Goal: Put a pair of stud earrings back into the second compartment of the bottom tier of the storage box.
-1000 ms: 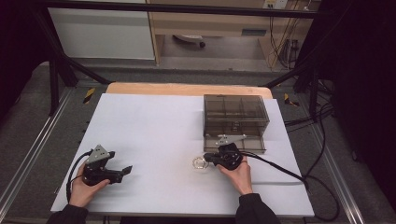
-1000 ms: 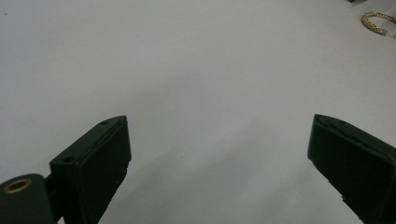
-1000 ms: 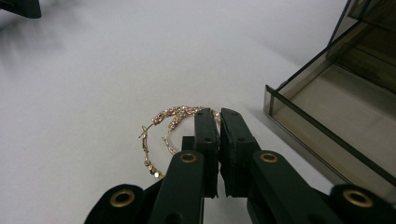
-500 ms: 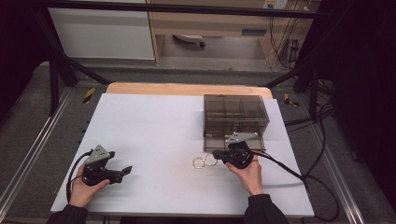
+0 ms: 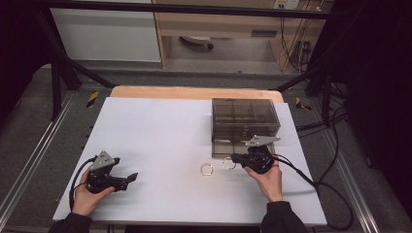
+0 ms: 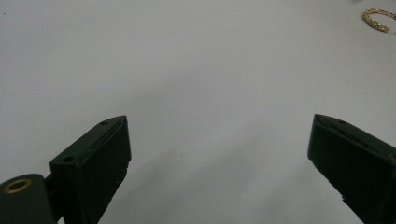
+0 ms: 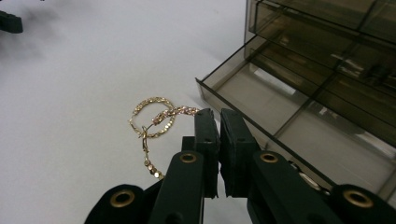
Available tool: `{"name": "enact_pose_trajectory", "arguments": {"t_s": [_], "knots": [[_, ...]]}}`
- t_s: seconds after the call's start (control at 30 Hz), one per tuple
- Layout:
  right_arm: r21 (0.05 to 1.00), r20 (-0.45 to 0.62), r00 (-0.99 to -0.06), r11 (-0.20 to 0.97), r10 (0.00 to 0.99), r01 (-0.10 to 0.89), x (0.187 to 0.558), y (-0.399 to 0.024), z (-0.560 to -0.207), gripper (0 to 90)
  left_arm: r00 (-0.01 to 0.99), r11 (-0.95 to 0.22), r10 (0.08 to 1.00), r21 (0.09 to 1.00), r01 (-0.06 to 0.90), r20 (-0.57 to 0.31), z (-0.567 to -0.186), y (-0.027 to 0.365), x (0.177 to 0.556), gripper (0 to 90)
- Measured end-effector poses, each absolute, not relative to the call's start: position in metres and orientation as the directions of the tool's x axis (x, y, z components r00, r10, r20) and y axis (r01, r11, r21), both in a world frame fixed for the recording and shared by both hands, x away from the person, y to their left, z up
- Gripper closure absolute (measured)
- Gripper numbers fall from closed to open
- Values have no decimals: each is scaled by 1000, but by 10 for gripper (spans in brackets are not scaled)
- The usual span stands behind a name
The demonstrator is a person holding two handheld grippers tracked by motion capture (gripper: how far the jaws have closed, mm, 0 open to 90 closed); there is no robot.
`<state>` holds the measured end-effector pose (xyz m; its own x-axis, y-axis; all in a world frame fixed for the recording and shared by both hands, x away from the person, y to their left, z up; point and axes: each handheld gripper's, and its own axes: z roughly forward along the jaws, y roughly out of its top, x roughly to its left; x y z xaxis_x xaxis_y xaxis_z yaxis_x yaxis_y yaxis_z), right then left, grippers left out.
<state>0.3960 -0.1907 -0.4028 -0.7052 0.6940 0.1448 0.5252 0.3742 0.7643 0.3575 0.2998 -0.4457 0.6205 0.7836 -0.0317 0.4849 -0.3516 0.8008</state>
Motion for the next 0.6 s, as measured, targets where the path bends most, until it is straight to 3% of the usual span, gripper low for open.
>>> {"name": "enact_pose_trajectory", "arguments": {"t_s": [0.6], "knots": [[752,120,-634,347,764,560,415,-214,-403,864,623,-355,782,800,485,-30,-446,299,358,58]]}}
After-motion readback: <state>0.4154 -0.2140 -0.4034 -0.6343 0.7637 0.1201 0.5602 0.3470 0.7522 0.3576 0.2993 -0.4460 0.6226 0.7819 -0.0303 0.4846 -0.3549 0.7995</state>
